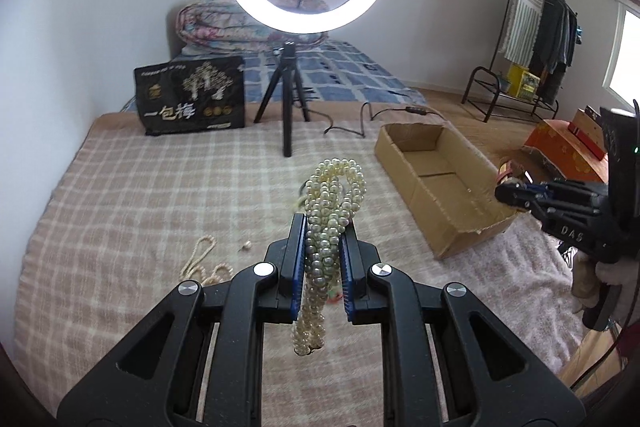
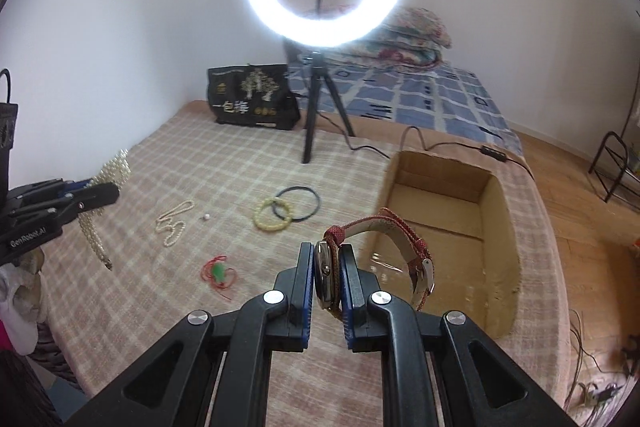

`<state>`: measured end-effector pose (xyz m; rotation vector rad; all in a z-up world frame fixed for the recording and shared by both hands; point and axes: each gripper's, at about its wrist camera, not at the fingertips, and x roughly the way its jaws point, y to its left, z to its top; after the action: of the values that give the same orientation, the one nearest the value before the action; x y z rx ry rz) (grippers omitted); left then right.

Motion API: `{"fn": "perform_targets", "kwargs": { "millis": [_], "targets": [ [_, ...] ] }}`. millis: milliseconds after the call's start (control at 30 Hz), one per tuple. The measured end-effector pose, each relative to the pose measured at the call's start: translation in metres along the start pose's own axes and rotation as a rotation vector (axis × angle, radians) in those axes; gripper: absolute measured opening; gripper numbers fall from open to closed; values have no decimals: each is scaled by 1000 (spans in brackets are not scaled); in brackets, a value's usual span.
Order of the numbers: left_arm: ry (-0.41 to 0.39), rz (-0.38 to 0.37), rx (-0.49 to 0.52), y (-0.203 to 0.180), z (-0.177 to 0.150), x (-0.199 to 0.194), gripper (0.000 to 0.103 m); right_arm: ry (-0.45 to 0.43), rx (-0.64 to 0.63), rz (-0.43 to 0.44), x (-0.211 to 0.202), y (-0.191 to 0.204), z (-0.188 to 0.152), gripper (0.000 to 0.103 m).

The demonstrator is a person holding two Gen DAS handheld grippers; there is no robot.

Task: Organize jewelry
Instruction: 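Close left tool on pearl necklace while right tool grips watch and lifts, then carry both items over the cardboard box and open both tools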

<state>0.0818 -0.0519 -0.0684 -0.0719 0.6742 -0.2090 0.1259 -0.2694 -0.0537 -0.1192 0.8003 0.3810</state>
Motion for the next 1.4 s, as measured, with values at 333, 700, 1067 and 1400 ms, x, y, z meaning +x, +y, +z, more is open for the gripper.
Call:
{"fn": "perform_targets", "kwargs": {
  "millis": [333, 700, 1067, 1400],
  "targets": [
    [4, -68, 65, -55, 39, 48, 14, 61, 103, -66, 13, -50, -12, 10],
    [70, -134, 48, -97, 79, 119, 14, 110, 191, -137, 25, -88, -14, 10],
    [124, -177, 62, -140, 104, 185, 14, 118, 220, -151, 37, -111, -15, 10],
    [169, -189, 82, -160, 98, 217, 14, 137, 232, -155, 48, -117, -20, 10]
  ]
}}
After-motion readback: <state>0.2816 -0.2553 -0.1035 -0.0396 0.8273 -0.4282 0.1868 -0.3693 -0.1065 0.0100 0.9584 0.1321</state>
